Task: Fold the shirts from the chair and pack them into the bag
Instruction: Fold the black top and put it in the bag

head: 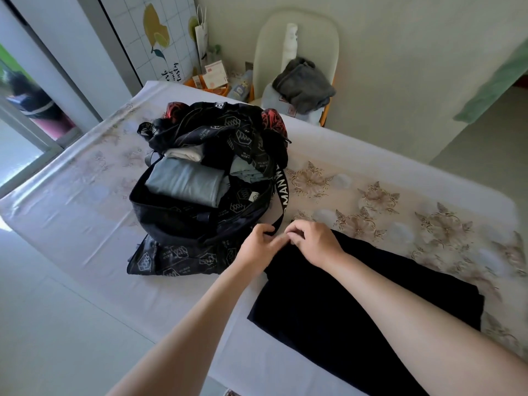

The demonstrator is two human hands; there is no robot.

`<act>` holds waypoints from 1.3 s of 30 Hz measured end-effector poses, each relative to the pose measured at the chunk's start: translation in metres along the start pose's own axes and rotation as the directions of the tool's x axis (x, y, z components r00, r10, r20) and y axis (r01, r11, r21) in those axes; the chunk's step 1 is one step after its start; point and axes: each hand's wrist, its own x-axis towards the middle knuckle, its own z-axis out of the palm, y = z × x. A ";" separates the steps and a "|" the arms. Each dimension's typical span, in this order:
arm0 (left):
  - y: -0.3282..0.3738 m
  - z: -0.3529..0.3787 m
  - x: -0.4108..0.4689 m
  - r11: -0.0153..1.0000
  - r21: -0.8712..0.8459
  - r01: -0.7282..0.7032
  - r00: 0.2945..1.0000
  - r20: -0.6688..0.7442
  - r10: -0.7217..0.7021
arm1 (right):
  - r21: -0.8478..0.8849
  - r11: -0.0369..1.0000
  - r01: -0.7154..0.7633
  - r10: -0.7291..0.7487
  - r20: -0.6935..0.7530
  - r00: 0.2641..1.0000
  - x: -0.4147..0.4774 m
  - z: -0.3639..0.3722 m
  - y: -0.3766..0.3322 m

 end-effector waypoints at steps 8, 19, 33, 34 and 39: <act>-0.020 -0.005 -0.002 0.999 -0.038 0.028 0.995 -0.096 -0.031 | -0.120 0.989 0.081 -0.048 0.252 0.966 -0.011 0.010 -0.003; -0.019 -0.010 -0.015 0.942 0.331 -0.056 0.998 -0.003 0.060 | -0.001 0.998 -0.061 0.061 0.122 0.991 0.001 -0.001 -0.011; -0.028 -0.013 -0.037 0.862 0.481 -0.160 0.982 -0.011 0.189 | -0.507 0.820 0.265 -0.163 0.237 0.958 0.034 0.002 -0.062; -0.029 -0.015 -0.037 0.864 0.481 -0.146 0.985 -0.013 0.173 | -0.500 0.808 0.311 -0.200 0.264 0.944 0.034 0.004 -0.061; -0.036 -0.022 -0.041 0.883 0.468 -0.034 0.998 -0.028 0.054 | -0.487 0.750 0.447 -0.365 0.258 0.895 0.037 0.006 -0.045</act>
